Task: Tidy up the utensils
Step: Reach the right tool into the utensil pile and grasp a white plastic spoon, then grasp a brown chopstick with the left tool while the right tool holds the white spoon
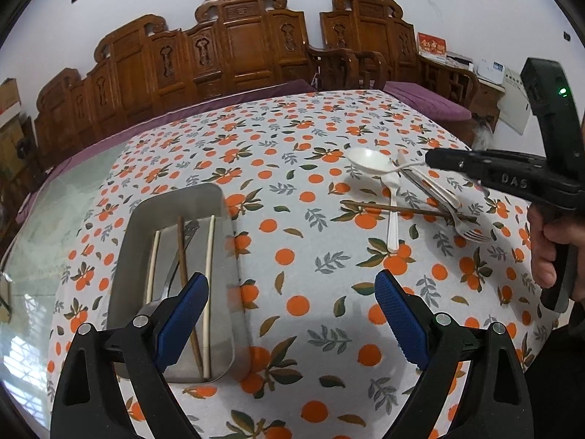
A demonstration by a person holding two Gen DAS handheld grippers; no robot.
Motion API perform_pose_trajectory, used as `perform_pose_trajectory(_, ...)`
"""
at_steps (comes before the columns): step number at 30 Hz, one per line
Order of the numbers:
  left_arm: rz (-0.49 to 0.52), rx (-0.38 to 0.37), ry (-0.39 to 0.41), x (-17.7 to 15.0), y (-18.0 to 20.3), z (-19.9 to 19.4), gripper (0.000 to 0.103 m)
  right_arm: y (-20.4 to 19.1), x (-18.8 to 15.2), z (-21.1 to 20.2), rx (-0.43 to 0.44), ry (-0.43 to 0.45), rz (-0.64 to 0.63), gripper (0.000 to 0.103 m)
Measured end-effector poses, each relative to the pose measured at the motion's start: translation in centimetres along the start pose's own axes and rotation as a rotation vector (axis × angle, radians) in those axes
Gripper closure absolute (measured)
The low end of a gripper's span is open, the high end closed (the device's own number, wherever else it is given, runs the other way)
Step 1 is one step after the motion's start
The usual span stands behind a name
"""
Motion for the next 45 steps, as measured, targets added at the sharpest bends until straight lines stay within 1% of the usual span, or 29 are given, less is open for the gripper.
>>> perform_pose_trajectory(3,-0.007,-0.018,-0.007,0.7,0.6,0.3,0.014,0.7,0.4,-0.9,-0.018,0.035,0.011,0.091)
perform_pose_trajectory(6,-0.015,-0.036,-0.013,1.7,1.3,1.0,0.014,1.8,0.3,-1.2,-0.042,0.042,0.031,0.091)
perform_pose_trajectory(8,-0.001,-0.035,-0.019,2.2,2.0,1.6,0.014,2.8,0.1,-1.3,-0.054,0.045,0.050,0.091)
perform_pose_trajectory(12,0.044,-0.026,-0.036,3.2,3.8,3.1,0.014,4.3,0.1,-1.8,-0.015,0.060,0.094,0.091)
perform_pose_trajectory(15,0.072,-0.023,-0.046,3.7,4.9,4.2,0.014,4.5,0.1,-2.0,0.015,0.071,0.110,0.091)
perform_pose_trajectory(19,0.101,-0.035,-0.064,4.1,5.9,5.7,0.014,4.7,0.2,-2.2,0.010,0.077,0.112,0.091)
perform_pose_trajectory(21,0.126,-0.058,-0.084,4.1,6.5,6.6,0.014,5.0,0.1,-2.1,0.007,0.074,0.117,0.091)
perform_pose_trajectory(23,0.160,-0.061,-0.092,4.1,7.1,7.3,0.015,5.3,0.0,-2.1,0.007,0.072,0.129,0.091)
perform_pose_trajectory(27,0.235,-0.044,-0.105,4.5,8.0,8.7,0.021,5.5,-0.2,-1.9,0.006,0.061,0.134,0.091)
perform_pose_trajectory(29,0.265,-0.052,-0.109,4.8,8.3,9.1,0.022,5.3,-0.3,-1.7,0.006,0.055,0.127,0.091)
perform_pose_trajectory(31,0.285,-0.066,-0.121,5.1,8.5,9.7,0.024,5.1,-0.3,-1.6,0.009,0.053,0.123,0.091)
perform_pose_trajectory(32,0.297,-0.085,-0.137,5.0,8.7,10.0,0.027,5.1,-0.3,-1.6,0.011,0.053,0.122,0.091)
perform_pose_trajectory(33,0.317,-0.107,-0.161,4.9,9.0,10.4,0.031,5.1,-0.3,-1.5,0.012,0.051,0.121,0.091)
perform_pose_trajectory(34,0.329,-0.112,-0.176,4.7,9.1,10.7,0.035,5.1,-0.3,-1.5,0.012,0.049,0.120,0.091)
perform_pose_trajectory(35,0.339,-0.107,-0.189,4.5,9.2,10.9,0.042,5.1,-0.3,-1.4,0.012,0.047,0.120,0.091)
perform_pose_trajectory(36,0.348,-0.110,-0.195,4.3,9.3,10.9,0.046,5.1,-0.3,-1.4,0.012,0.046,0.121,0.091)
perform_pose_trajectory(37,0.349,-0.122,-0.197,4.1,9.3,10.8,0.049,5.1,-0.3,-1.4,0.013,0.046,0.122,0.091)
perform_pose_trajectory(38,0.350,-0.134,-0.203,3.9,9.3,10.7,0.057,5.1,-0.3,-1.4,0.013,0.047,0.123,0.091)
perform_pose_trajectory(39,0.349,-0.145,-0.208,3.7,9.3,10.6,0.063,5.1,-0.3,-1.4,0.014,0.048,0.122,0.091)
perform_pose_trajectory(41,0.361,-0.147,-0.219,3.3,9.3,10.3,0.066,5.0,-0.4,-1.3,0.015,0.048,0.119,0.091)
perform_pose_trajectory(42,0.372,-0.150,-0.224,3.1,9.4,10.2,0.072,4.9,-0.4,-1.2,0.013,0.046,0.116,0.091)
perform_pose_trajectory(45,0.398,-0.156,-0.249,2.4,9.6,9.8,0.083,4.8,-0.5,-1.0,0.011,0.043,0.115,0.091)
Point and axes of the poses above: each gripper's, at about its wrist camera, not at the fingertips, and z roughly the way its jaws point, y to its right, x to its top, the point moved 7 cm from there along z, roughly the way its jaws point, and after that the axes turned 15 degrees about -y, right-handed, at the moved point
